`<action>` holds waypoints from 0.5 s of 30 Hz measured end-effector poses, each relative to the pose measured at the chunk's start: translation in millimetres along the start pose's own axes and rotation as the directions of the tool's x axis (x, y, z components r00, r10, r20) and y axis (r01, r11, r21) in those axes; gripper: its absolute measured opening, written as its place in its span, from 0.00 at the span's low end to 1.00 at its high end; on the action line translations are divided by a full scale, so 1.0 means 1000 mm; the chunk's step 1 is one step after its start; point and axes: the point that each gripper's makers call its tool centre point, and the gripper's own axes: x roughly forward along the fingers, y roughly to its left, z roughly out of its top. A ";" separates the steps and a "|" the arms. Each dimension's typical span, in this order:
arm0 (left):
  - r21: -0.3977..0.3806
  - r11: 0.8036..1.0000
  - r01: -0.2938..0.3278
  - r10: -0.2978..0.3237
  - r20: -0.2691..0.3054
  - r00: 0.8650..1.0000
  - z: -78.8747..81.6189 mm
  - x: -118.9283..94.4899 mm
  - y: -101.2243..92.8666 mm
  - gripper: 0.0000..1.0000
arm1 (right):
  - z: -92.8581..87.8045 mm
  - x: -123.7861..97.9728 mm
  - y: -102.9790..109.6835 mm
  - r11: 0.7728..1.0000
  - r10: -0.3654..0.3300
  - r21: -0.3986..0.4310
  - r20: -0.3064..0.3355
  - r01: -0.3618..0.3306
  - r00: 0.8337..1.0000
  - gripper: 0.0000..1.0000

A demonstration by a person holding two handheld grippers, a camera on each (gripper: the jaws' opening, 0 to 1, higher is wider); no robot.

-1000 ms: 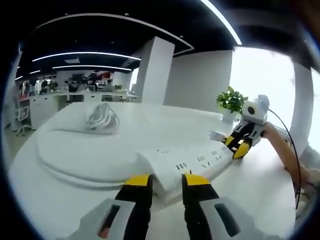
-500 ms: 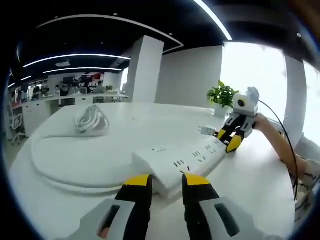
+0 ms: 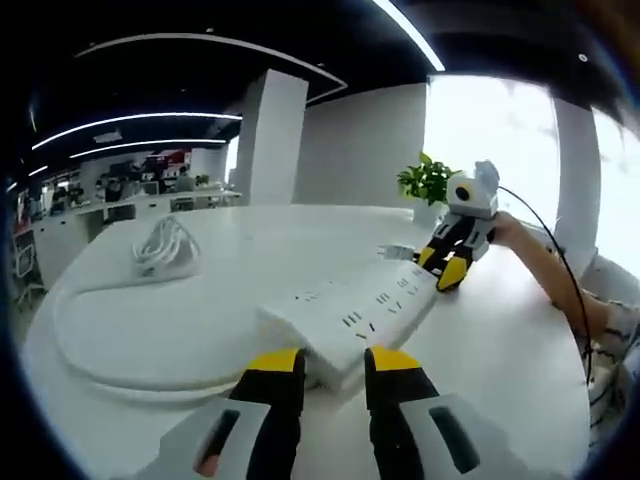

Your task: Straighten the power strip on the desk, plug the charger into it

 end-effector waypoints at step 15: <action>0.023 1.000 0.018 -0.018 -0.013 1.000 -0.004 0.001 -0.005 0.23 | -0.003 0.000 -0.002 0.999 -0.040 0.020 0.004 0.040 0.999 0.21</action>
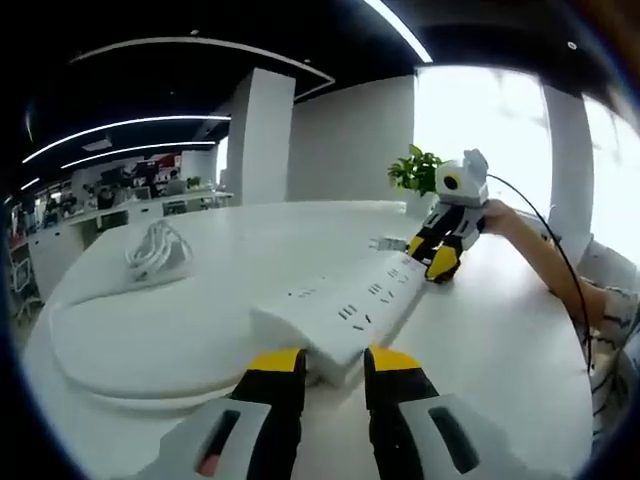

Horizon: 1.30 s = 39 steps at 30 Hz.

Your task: Straighten the power strip on the desk, plug the charger into it

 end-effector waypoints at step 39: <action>-0.109 0.991 -0.078 0.097 0.189 0.977 0.040 -0.019 0.036 0.22 | -0.007 -0.056 -0.085 0.905 -0.422 -0.050 0.020 0.423 0.906 0.25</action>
